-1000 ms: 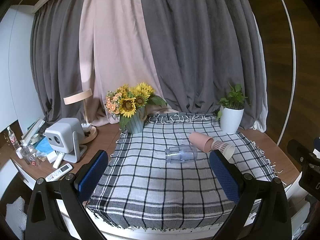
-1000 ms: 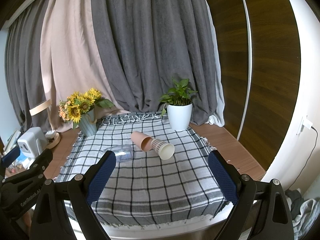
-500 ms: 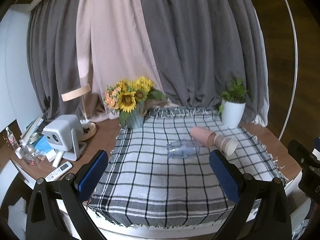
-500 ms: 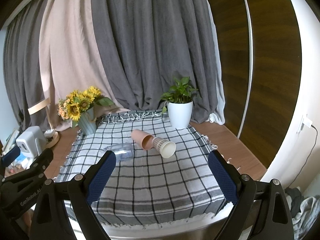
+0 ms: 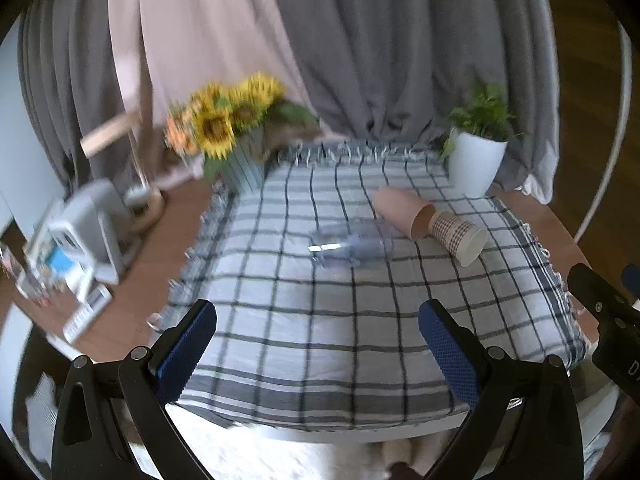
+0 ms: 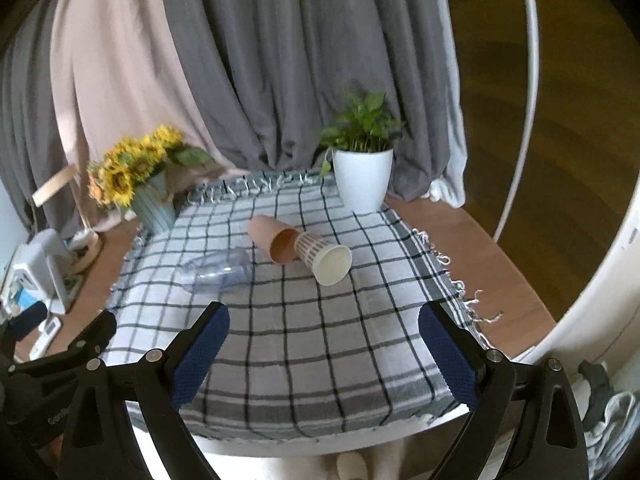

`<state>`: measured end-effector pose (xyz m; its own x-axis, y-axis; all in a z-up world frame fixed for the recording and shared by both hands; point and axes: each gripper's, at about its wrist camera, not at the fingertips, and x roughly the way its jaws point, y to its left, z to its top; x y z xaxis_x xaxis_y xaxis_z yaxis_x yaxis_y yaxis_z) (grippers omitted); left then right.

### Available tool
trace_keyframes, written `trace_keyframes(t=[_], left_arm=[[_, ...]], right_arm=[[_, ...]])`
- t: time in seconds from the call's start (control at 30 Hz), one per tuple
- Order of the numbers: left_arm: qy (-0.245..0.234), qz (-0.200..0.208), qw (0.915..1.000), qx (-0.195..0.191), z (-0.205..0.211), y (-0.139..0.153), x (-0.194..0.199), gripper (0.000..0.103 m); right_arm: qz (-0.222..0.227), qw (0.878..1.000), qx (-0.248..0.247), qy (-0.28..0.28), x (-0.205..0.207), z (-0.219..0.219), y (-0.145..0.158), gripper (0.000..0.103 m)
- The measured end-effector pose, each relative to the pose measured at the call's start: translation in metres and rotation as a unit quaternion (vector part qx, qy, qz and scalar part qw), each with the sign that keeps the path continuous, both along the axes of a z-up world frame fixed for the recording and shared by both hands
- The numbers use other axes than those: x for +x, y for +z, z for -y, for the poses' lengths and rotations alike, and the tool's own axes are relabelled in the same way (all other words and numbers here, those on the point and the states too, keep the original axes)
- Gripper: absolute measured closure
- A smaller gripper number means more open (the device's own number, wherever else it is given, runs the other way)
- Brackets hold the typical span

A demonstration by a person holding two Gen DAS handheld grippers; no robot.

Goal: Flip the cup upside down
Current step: 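Move the right gripper down to the houndstooth paper cup and grasp it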

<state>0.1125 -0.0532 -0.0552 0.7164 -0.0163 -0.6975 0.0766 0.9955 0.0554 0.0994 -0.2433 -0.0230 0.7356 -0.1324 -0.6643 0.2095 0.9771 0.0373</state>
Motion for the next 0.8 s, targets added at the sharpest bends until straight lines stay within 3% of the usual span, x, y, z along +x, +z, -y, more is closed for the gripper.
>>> trace_keyframes(t=[0.33,0.6,0.8], left_arm=[[0.095,-0.077,0.9924,-0.014,0.043,-0.044,0.083,0.000],[0.138,-0.127,0.9823,-0.001,0.064,-0.076,0.133,0.000],[0.162,-0.156,0.9743,0.003,0.067,-0.098,0.158,0.000]], right_arm=[[-0.083,0.991,0.005,0.103,0.130,0.039,-0.042,0.007],[-0.158,0.973,0.012,0.169,0.223,0.054,-0.090,0.007],[-0.212,0.957,0.022,0.199,0.268,0.057,-0.130,0.008]])
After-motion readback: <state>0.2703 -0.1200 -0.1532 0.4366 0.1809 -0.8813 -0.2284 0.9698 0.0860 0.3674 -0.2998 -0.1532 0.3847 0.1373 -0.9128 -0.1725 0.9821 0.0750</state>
